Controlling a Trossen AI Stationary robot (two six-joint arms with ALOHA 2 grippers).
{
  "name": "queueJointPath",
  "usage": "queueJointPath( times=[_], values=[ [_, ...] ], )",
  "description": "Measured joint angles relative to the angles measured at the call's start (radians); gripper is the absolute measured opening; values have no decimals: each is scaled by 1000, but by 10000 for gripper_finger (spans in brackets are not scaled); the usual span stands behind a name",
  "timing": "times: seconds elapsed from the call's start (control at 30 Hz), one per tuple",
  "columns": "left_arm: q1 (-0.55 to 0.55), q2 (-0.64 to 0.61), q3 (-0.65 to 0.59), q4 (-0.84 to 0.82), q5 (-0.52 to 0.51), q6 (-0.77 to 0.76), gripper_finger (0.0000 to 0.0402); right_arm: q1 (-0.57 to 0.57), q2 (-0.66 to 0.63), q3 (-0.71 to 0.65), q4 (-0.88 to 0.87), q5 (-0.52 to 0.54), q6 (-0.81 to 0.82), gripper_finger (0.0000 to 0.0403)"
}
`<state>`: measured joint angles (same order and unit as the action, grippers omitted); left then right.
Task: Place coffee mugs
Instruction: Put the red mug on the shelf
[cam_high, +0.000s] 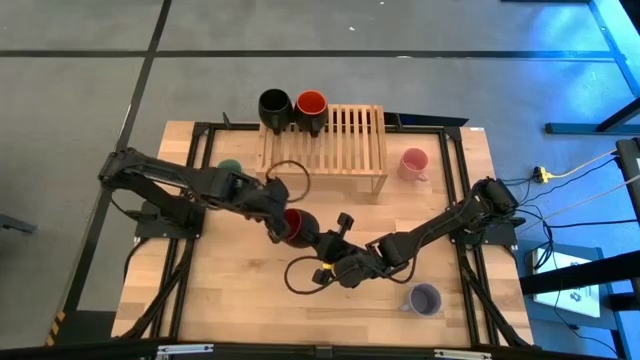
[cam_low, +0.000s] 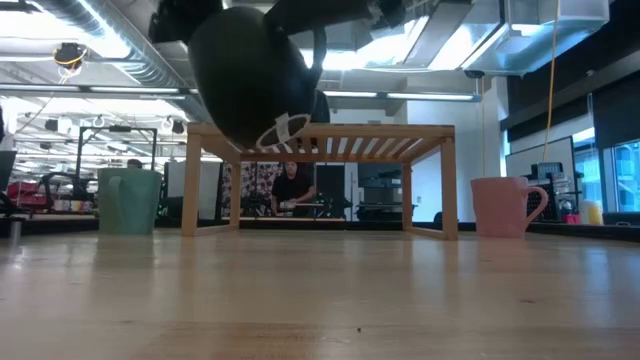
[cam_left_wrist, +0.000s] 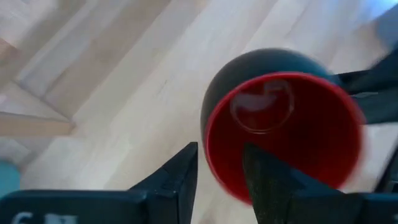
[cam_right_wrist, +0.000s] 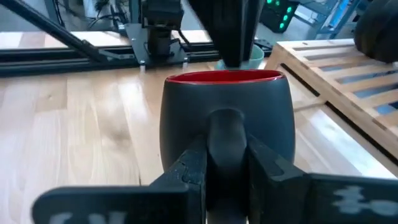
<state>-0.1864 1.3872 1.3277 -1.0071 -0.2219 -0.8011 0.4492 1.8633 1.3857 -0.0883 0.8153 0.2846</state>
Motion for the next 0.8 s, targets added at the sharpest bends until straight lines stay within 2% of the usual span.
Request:
queueJointPath(
  times=[0.17,0.43,0.63,0.8],
  values=[
    [-4,-133,0,-6,-5,68,122,1,-27,6,-10,63,54,45],
    [-11,-356,-1,-23,-8,221,123,-38,-174,9,-129,227,146,45],
    [-11,-470,-1,-23,-28,333,123,-120,-270,10,-190,343,157,45],
    [-11,-540,-2,-25,-31,404,123,-223,-298,10,-207,388,158,45]
  ],
)
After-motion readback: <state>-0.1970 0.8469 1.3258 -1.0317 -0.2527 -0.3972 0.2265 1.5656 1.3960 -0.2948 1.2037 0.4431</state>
